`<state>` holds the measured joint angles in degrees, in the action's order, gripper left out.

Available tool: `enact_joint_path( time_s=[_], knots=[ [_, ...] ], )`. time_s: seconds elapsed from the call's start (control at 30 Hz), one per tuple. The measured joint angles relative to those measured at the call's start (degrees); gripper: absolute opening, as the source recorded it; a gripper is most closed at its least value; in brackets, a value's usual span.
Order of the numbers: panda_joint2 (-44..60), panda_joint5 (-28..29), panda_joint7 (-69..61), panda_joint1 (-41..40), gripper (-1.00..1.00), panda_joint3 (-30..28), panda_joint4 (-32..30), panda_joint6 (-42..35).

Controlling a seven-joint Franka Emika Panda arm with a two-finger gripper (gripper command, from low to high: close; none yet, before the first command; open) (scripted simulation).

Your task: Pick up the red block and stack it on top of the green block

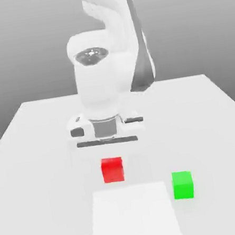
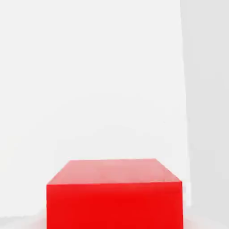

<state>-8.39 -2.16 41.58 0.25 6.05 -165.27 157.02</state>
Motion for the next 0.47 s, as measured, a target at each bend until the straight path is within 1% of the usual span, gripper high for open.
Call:
enact_joint_path(
  time_s=[0.13,0.23,0.37,0.4,0.47],
  knots=[
    [-0.33,-1.95,-1.27,8.33,-1.0,6.33,2.79,-3.12],
    [4.0,0.09,0.16,8.92,-1.0,7.61,3.5,0.5],
    [11.73,5.44,3.97,9.45,-1.0,6.12,3.83,7.68],
    [12.91,6.23,4.51,9.68,1.0,5.74,3.87,8.78],
    [12.91,6.24,4.52,9.68,1.0,5.74,3.87,8.78]
  ],
)
